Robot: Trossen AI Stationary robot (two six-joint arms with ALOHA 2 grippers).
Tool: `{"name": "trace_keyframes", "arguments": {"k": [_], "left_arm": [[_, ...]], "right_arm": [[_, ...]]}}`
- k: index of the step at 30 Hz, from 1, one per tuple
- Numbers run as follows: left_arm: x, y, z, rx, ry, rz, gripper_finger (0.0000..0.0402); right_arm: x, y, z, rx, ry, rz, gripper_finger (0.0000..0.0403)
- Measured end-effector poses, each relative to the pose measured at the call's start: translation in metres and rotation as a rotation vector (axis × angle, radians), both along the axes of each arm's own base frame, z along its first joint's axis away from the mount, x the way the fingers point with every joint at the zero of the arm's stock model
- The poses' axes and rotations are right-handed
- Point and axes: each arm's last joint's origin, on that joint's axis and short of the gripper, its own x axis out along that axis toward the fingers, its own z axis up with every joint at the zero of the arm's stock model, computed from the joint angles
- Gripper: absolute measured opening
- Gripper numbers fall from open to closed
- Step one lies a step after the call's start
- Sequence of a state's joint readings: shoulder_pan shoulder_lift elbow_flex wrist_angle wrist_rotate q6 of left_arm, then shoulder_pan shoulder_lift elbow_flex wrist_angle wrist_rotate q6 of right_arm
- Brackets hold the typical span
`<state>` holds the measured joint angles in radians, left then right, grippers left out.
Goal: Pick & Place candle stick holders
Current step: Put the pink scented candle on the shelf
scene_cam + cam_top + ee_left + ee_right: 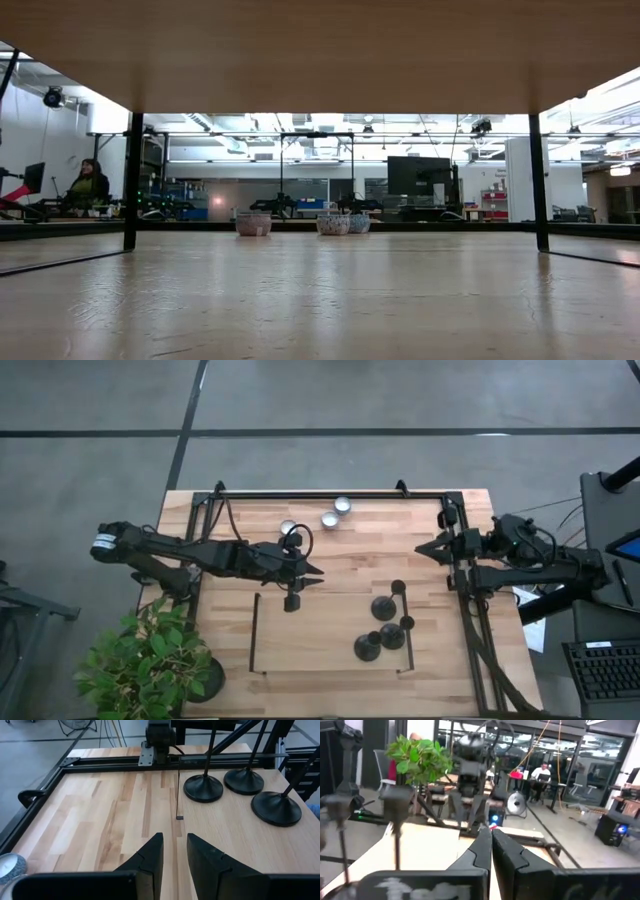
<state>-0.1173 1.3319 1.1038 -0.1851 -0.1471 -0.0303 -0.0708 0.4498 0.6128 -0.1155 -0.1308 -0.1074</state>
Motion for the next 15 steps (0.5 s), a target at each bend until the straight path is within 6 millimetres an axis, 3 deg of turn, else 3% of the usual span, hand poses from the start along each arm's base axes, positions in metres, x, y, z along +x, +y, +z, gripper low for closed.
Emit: {"name": "trace_keyframes", "arguments": {"k": [15], "left_arm": [[-0.001, 0.011, -0.007, 0.008, 0.040, 0.040, 0.0082]], "right_arm": [[-0.017, -0.001, -0.084, 0.149, -0.030, -0.076, 0.0008]]}}
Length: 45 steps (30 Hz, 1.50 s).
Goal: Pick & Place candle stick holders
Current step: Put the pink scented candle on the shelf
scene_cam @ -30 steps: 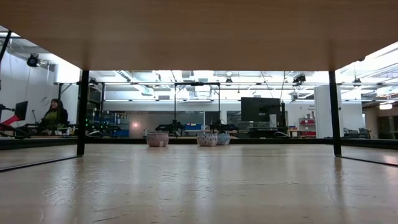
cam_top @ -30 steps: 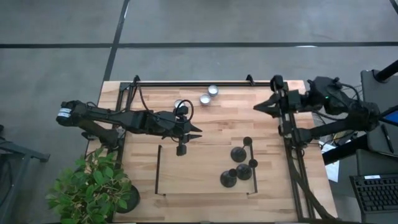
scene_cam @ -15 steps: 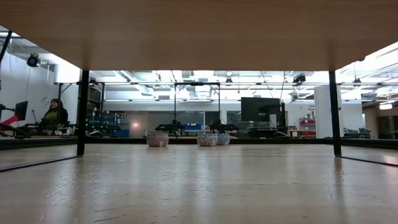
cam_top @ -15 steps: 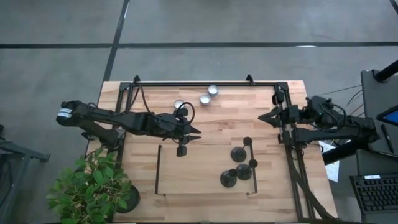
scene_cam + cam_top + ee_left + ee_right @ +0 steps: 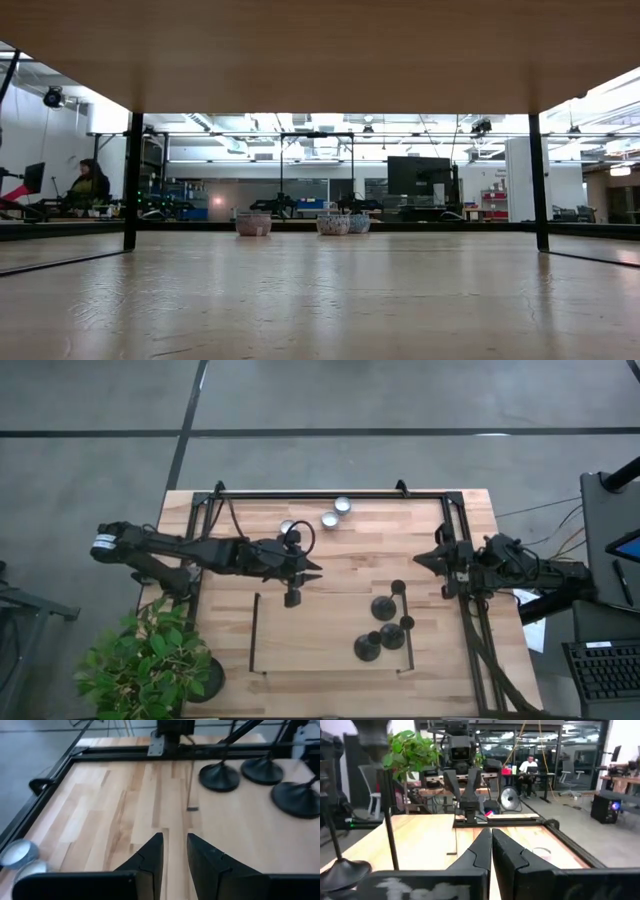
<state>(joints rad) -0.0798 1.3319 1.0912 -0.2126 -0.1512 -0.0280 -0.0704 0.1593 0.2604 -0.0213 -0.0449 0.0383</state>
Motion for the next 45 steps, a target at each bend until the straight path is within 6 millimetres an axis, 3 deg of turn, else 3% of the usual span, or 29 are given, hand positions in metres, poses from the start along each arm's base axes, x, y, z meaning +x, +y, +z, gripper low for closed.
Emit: {"name": "trace_keyframes", "arguments": {"k": [8, 17, 25, 32, 40, 45], "left_arm": [[0.000, 0.031, -0.001, 0.004, 0.009, 0.108, 0.0082], [-0.006, 0.072, -0.004, -0.064, 0.033, 0.270, 0.0082], [-0.021, 0.120, -0.006, -0.161, 0.102, 0.473, 0.0083], [-0.024, 0.165, -0.038, -0.369, 0.277, 0.536, 0.0097], [-0.008, 0.182, -0.070, -0.404, 0.495, 0.605, 0.0160], [0.000, 0.187, -0.077, -0.390, 0.543, 0.600, 0.0182]], "right_arm": [[-0.005, 0.000, -0.036, 0.078, -0.022, 0.005, 0.0008], [0.004, -0.001, -0.069, 0.047, 0.090, -0.008, 0.0008], [0.007, -0.001, -0.073, 0.049, 0.133, -0.022, 0.0008], [0.008, -0.001, -0.075, 0.050, 0.155, -0.022, 0.0008], [0.008, -0.001, -0.075, 0.050, 0.156, -0.022, 0.0009], [0.008, -0.001, -0.075, 0.050, 0.156, -0.022, 0.0009]]}}
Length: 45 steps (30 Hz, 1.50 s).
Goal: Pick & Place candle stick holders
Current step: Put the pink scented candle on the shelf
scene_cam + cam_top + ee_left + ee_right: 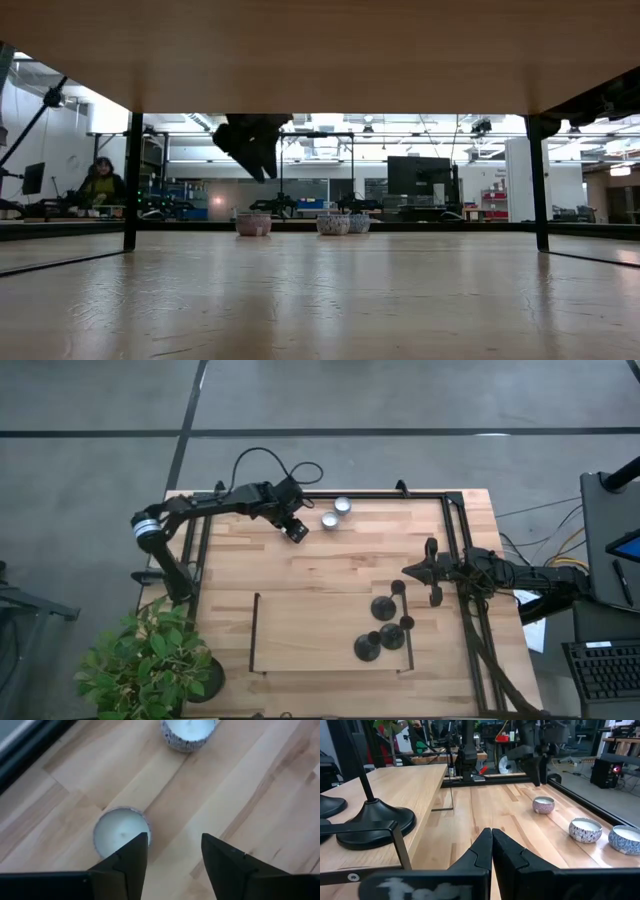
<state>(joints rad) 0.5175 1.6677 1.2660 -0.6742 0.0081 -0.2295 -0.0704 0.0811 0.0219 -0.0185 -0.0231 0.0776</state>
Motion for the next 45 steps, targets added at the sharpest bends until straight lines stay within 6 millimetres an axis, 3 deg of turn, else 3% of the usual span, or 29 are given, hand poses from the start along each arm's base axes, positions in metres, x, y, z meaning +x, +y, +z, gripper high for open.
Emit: {"name": "trace_keyframes", "arguments": {"k": [8, 30, 45], "left_arm": [[0.003, 0.002, -0.022, -0.027, 0.095, -0.050, 0.0179], [0.008, 0.009, -0.050, 0.022, 0.227, -0.191, 0.0173], [0.009, 0.010, -0.053, 0.058, 0.255, -0.275, 0.0052]], "right_arm": [[0.000, 0.000, 0.000, 0.000, 0.000, 0.000, 0.0009], [0.000, 0.000, 0.000, 0.000, 0.000, 0.000, 0.0009], [0.000, 0.000, 0.000, 0.000, 0.000, 0.000, 0.0008]]}}
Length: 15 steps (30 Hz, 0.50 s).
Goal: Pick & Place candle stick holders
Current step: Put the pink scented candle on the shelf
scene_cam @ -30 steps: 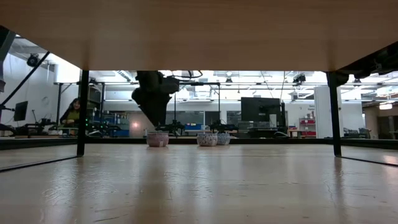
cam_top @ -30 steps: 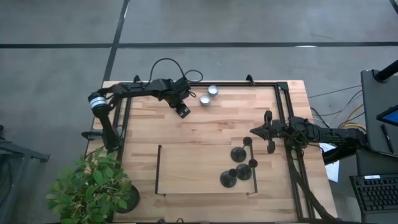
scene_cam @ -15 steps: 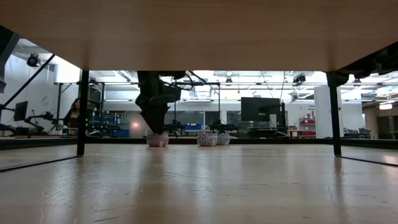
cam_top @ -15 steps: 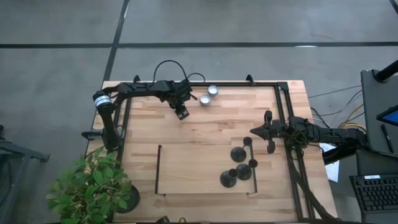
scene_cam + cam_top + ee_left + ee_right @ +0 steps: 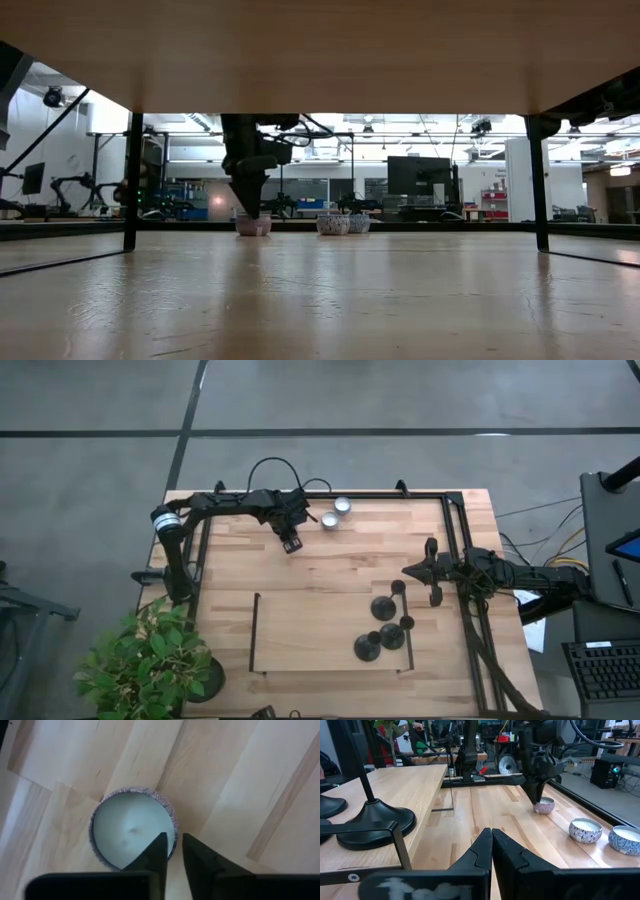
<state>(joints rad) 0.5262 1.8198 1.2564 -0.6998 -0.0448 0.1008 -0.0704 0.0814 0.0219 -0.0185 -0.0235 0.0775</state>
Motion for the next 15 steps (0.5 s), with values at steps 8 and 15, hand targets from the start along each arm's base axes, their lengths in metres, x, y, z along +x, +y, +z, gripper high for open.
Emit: {"name": "trace_keyframes", "arguments": {"k": [8, 15], "left_arm": [[0.0004, -0.0001, 0.0000, 0.008, 0.002, -0.022, 0.0003], [0.0043, -0.0012, 0.0086, 0.023, -0.023, -0.032, 0.0001]], "right_arm": [[0.0000, 0.0000, 0.0000, 0.000, 0.000, 0.000, 0.0008], [0.0000, 0.0000, 0.0000, 0.000, 0.000, 0.000, 0.0008]]}}
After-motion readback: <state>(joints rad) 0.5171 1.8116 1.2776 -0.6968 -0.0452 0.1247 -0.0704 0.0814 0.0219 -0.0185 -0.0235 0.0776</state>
